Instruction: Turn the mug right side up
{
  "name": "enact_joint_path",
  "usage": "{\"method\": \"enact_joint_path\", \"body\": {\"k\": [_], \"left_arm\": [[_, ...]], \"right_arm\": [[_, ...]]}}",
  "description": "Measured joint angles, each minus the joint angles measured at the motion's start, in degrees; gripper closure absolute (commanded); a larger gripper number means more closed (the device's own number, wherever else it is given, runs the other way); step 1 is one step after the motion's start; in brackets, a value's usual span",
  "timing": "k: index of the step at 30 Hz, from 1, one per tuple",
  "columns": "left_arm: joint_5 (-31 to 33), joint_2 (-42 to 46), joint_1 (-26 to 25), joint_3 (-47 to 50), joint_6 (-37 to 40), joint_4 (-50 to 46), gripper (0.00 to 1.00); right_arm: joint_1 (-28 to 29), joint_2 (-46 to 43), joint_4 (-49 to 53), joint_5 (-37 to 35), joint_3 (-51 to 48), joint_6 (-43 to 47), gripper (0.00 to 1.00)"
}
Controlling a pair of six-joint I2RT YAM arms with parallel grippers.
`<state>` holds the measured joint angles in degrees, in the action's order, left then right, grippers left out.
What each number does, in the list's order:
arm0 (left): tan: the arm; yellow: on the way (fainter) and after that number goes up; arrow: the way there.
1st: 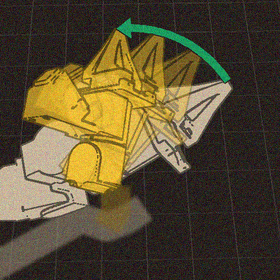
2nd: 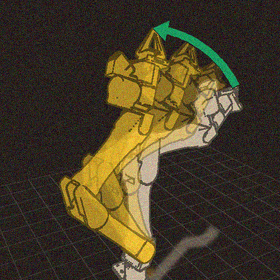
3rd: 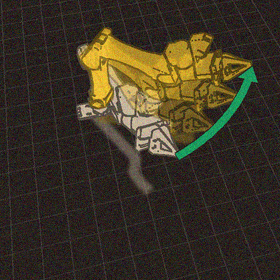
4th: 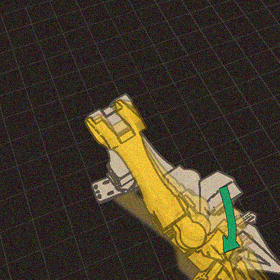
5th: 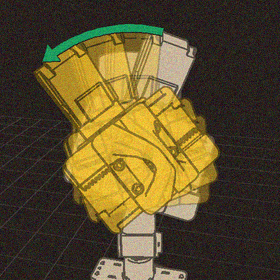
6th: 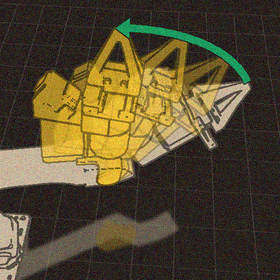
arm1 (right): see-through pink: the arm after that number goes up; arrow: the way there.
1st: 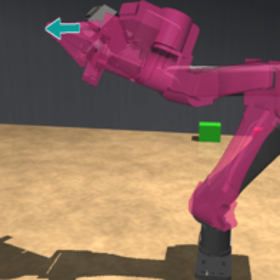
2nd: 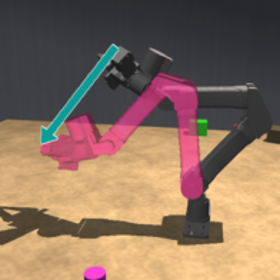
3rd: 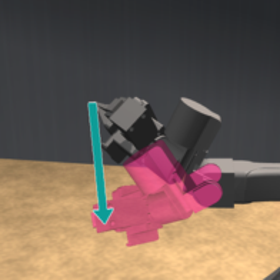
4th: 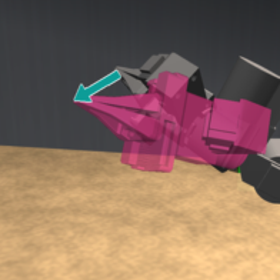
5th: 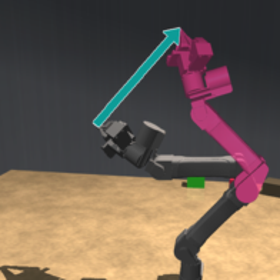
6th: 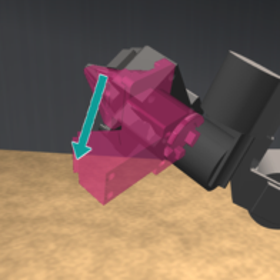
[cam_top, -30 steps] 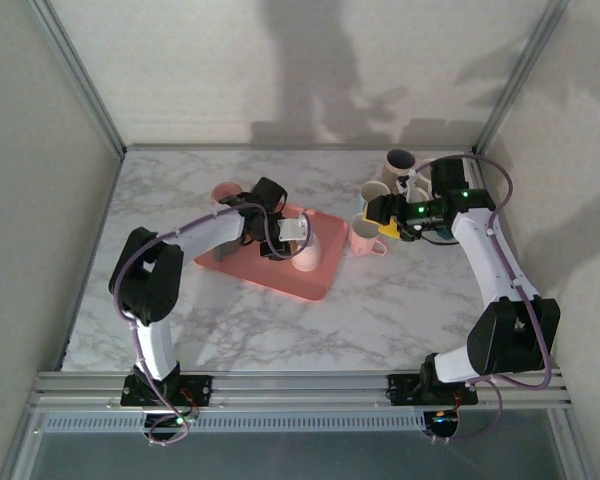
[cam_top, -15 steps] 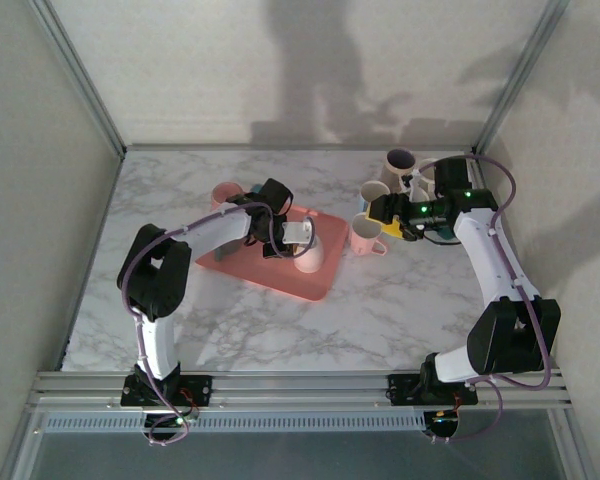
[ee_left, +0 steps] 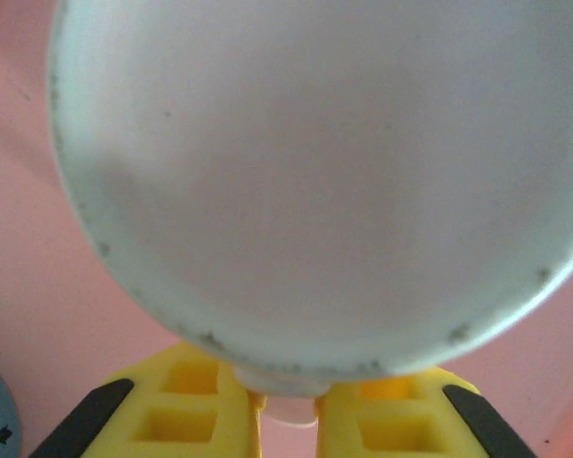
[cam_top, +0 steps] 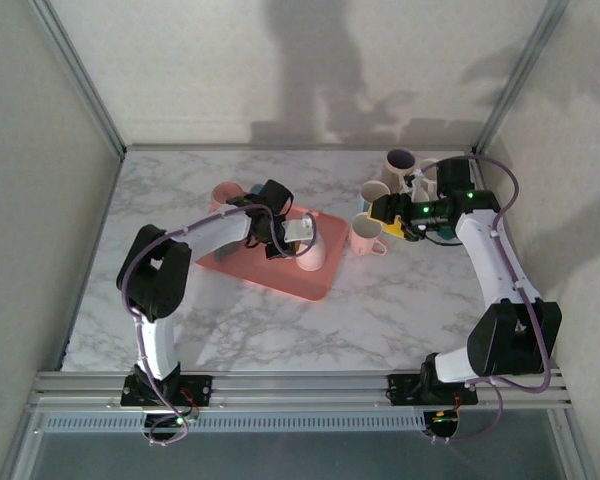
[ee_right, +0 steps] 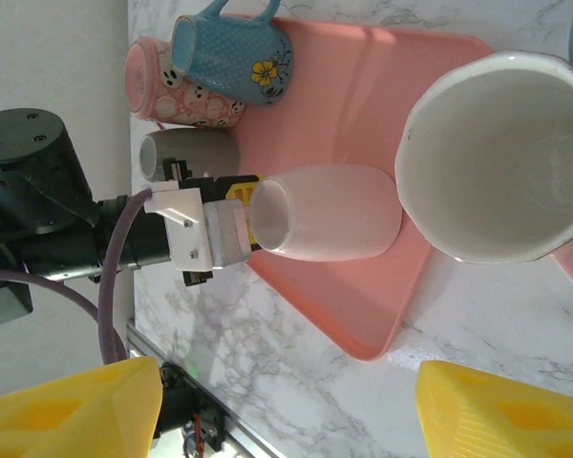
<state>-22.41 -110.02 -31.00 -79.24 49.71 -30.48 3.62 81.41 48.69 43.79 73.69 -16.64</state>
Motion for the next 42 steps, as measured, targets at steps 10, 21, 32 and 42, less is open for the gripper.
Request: {"method": "enact_joint_path", "body": {"k": [10, 21, 32, 42], "left_arm": [[-7.50, 10.84, 3.52, 8.61, -15.39, 4.20, 1.00], [-22.56, 27.02, 12.79, 19.23, -27.58, 10.62, 1.00], [-31.56, 39.93, 17.25, 22.77, -45.75, 24.94, 1.00], [-32.41, 45.83, 17.25, 29.27, -63.87, 42.36, 1.00]], "right_arm": [[0.00, -2.69, 0.00, 1.11, -0.79, -0.02, 0.29], [0.00, -7.10, -3.10, 6.62, -2.21, -0.48, 0.28], [0.02, -9.70, -9.07, 14.29, -5.09, -1.79, 0.28], [1.42, -9.73, -12.28, 16.63, -5.16, -2.67, 0.28]]}}
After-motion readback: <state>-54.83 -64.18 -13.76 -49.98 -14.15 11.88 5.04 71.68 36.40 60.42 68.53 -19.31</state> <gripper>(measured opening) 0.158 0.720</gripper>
